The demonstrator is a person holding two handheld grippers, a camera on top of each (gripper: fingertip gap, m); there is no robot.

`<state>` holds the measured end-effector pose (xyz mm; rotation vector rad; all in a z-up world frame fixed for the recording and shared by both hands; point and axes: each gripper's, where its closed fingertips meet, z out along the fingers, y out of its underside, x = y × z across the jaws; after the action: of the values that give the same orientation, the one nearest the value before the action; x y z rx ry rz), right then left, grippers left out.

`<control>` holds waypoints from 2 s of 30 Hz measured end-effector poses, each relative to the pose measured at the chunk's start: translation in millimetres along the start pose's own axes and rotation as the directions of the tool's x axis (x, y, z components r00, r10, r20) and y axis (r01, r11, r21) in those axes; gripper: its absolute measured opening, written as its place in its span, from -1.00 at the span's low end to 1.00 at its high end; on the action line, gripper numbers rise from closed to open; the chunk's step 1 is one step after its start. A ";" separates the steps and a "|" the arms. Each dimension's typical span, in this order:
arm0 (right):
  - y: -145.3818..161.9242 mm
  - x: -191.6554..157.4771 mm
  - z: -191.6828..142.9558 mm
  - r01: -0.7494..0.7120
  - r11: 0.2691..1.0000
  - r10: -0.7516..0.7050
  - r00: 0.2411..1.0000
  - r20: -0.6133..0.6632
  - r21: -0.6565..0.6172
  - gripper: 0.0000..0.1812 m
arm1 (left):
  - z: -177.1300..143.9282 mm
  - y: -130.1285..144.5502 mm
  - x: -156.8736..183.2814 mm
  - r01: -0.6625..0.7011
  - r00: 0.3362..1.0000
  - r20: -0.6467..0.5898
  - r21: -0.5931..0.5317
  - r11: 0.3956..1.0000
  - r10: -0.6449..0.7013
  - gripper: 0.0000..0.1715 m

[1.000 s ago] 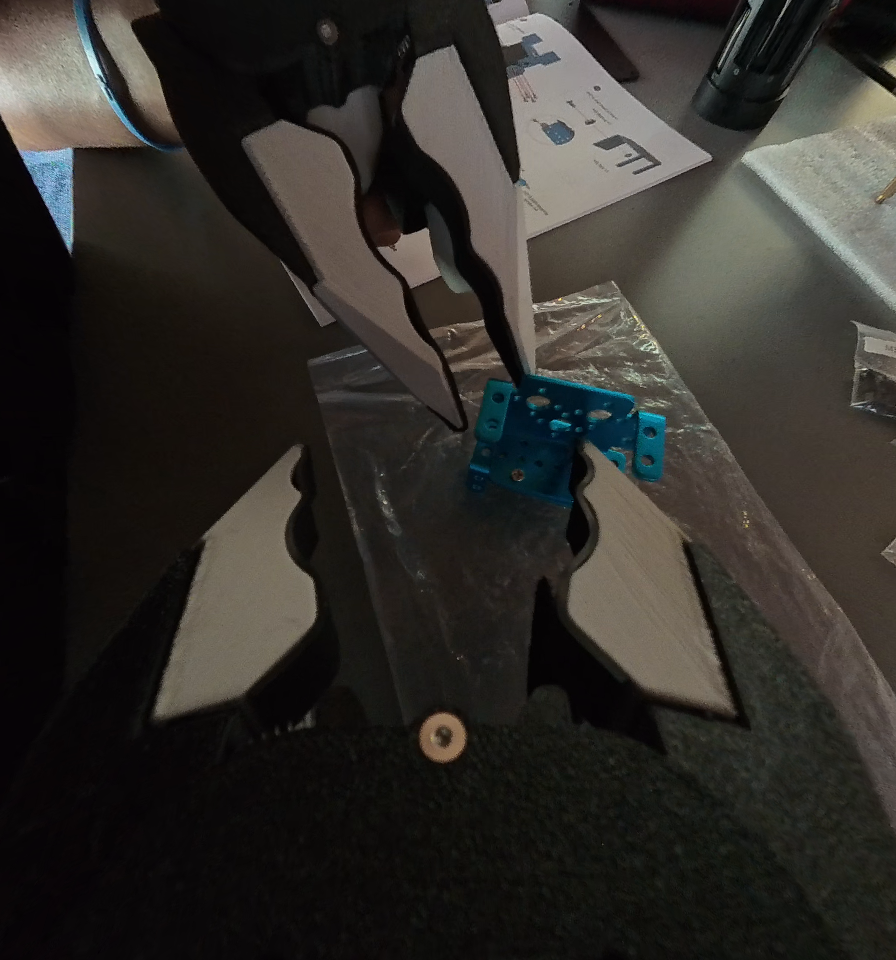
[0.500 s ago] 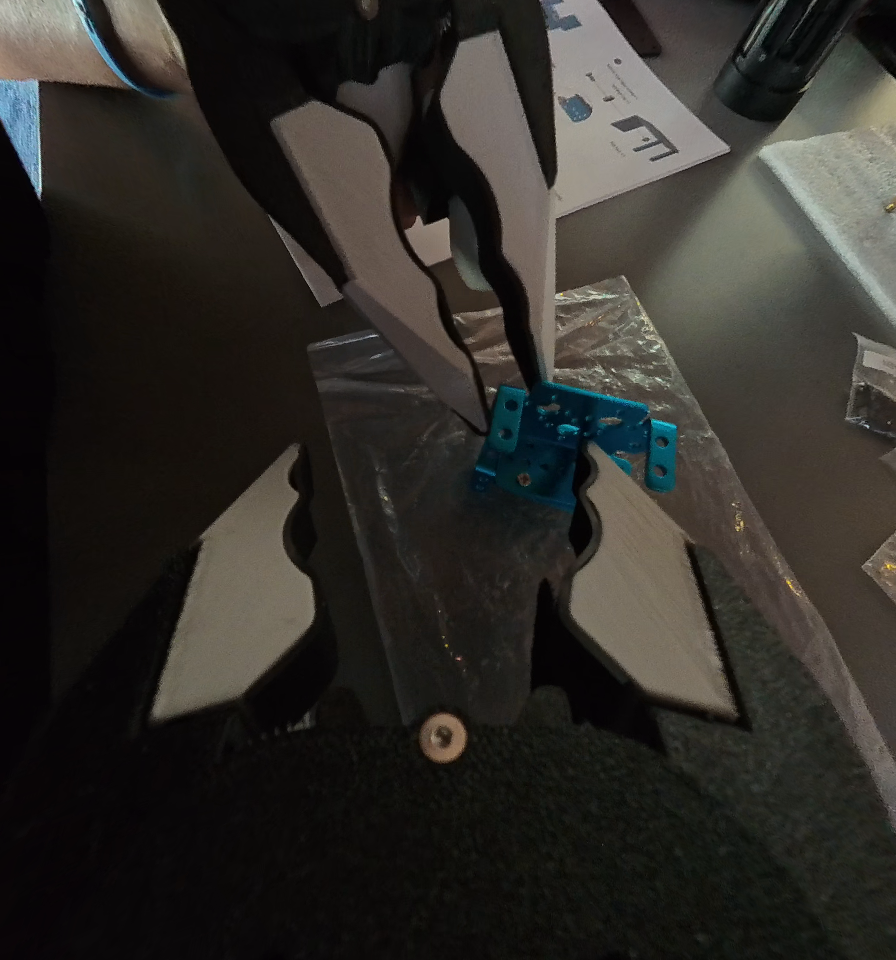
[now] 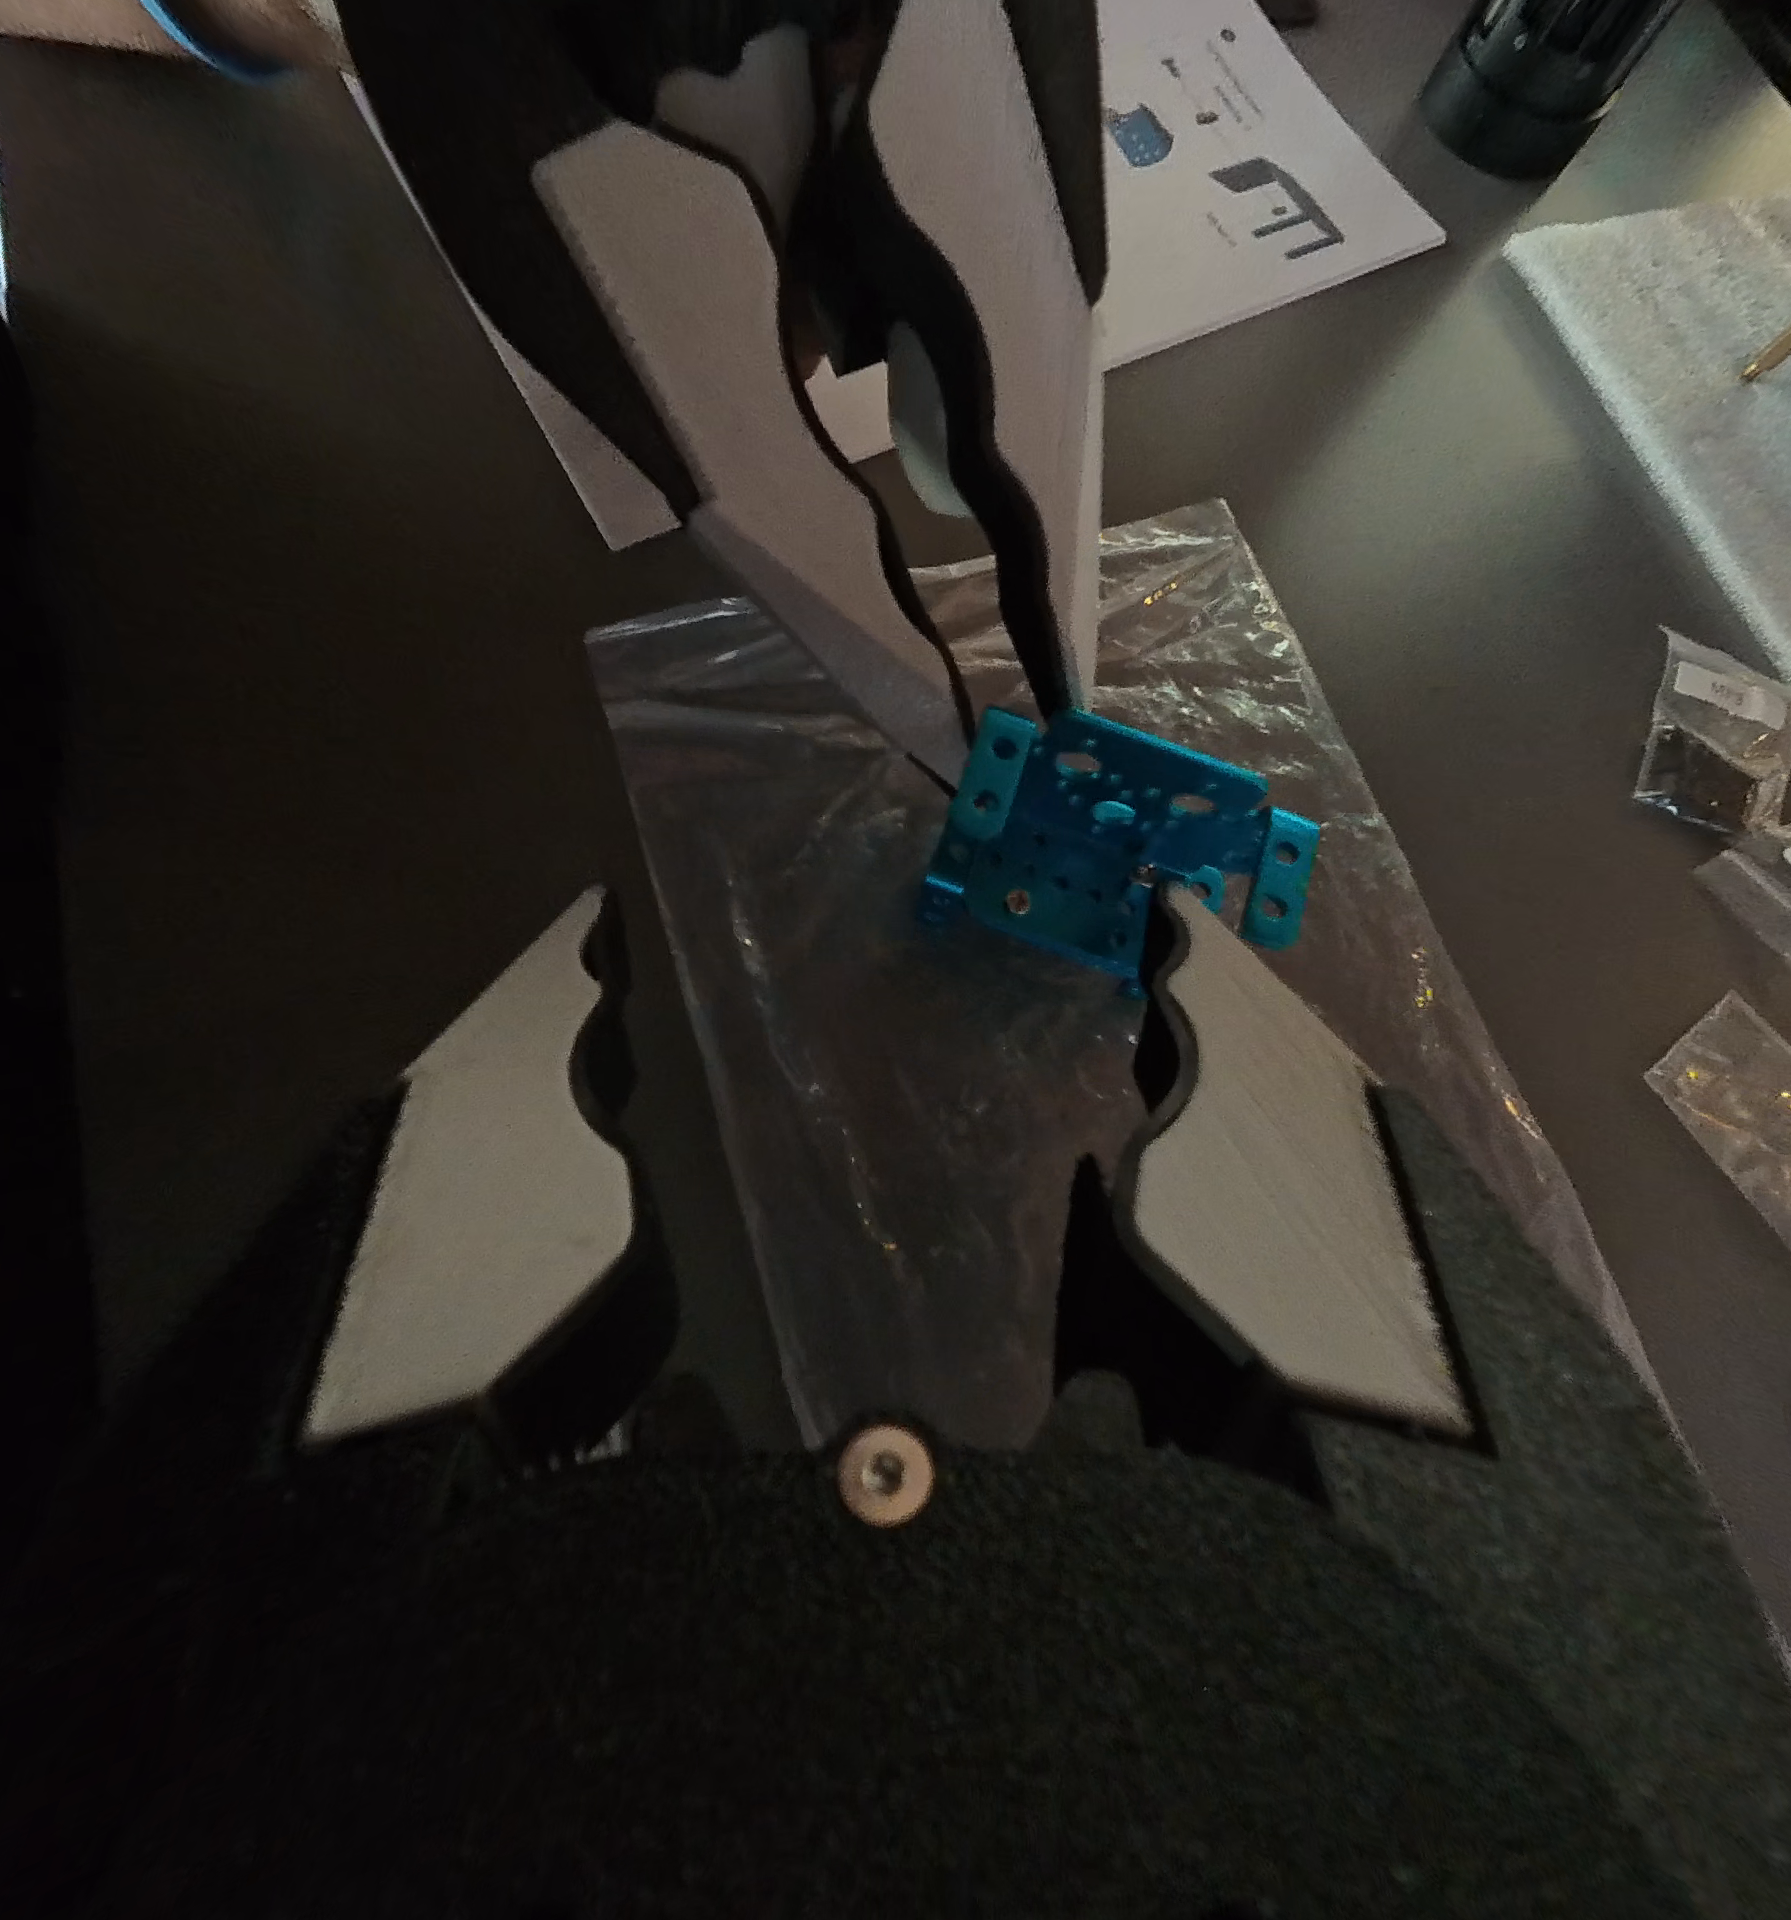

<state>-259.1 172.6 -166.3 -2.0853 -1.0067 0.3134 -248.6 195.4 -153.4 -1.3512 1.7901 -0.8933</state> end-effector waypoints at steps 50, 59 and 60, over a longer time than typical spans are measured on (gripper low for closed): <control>26.7 55.3 -53.9 -0.105 0.995 0.104 0.992 0.077 0.000 -0.36 | -10.5 -19.9 -0.1 0.300 0.954 -0.011 -0.031 0.953 -0.301 -0.58; 32.5 64.9 -20.9 0.090 0.990 -0.016 0.834 0.551 -0.108 -0.62 | -14.4 -28.4 -10.3 0.419 0.905 0.004 -0.186 0.889 -0.426 -0.56; 32.1 60.7 -20.3 0.097 0.987 -0.001 0.796 0.605 -0.126 -0.64 | -13.3 -25.6 -7.4 0.423 0.903 0.010 -0.206 0.883 -0.430 -0.56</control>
<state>-191.0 194.7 -170.1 -2.1295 -1.4926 0.9524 -246.2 198.6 -123.9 -1.9246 1.6712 -0.9833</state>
